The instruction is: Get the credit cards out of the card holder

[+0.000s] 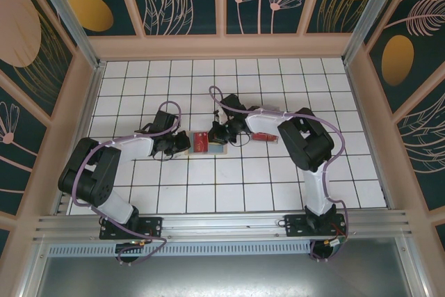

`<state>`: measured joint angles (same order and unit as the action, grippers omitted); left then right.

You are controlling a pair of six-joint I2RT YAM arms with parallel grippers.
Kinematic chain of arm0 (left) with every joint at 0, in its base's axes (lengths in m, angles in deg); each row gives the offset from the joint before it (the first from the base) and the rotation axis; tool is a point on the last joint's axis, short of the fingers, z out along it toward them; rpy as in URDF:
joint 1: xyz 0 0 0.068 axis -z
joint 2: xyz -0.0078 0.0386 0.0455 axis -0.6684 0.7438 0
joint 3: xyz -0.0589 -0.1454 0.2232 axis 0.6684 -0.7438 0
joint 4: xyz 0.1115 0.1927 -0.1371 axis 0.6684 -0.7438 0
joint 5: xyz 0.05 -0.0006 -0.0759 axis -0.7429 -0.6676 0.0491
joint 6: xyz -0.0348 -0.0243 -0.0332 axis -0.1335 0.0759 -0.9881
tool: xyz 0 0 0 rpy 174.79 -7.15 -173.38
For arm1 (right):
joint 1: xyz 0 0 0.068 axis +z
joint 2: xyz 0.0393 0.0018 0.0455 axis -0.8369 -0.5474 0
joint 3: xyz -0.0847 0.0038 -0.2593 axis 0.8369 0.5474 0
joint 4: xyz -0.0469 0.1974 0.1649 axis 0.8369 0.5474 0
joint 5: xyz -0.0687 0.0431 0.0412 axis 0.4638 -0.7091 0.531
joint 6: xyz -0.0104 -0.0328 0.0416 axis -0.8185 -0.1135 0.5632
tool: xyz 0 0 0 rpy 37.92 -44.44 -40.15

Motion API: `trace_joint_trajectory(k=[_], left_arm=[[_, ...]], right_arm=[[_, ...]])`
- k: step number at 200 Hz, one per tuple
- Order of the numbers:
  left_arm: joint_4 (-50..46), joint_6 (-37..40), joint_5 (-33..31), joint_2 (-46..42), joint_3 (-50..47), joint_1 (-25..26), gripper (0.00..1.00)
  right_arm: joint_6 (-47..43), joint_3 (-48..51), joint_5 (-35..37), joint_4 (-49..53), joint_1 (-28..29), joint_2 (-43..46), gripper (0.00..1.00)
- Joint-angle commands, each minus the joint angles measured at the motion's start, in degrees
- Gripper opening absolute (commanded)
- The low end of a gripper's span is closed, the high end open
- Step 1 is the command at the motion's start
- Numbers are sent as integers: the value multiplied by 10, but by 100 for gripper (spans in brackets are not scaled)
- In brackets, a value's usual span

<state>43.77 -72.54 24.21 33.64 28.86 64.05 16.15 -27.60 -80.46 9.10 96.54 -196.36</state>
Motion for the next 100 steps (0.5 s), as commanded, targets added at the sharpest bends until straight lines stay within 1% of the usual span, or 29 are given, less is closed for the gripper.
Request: trace_joint_trajectory(k=[1, 9, 23, 100], left_arm=[[-6, 1, 0, 13, -4, -1, 12], [-6, 1, 1, 14, -4, -1, 12], [-5, 1, 3, 16, -5, -1, 12], [-5, 1, 9, 31, -3, -1, 11]], right_arm=[[2, -4, 7, 10, 3, 13, 16], [0, -7, 7, 12, 3, 9, 20], [-2, -11, 6, 16, 3, -1, 23], [-9, -31, -3, 20, 11, -26, 22]])
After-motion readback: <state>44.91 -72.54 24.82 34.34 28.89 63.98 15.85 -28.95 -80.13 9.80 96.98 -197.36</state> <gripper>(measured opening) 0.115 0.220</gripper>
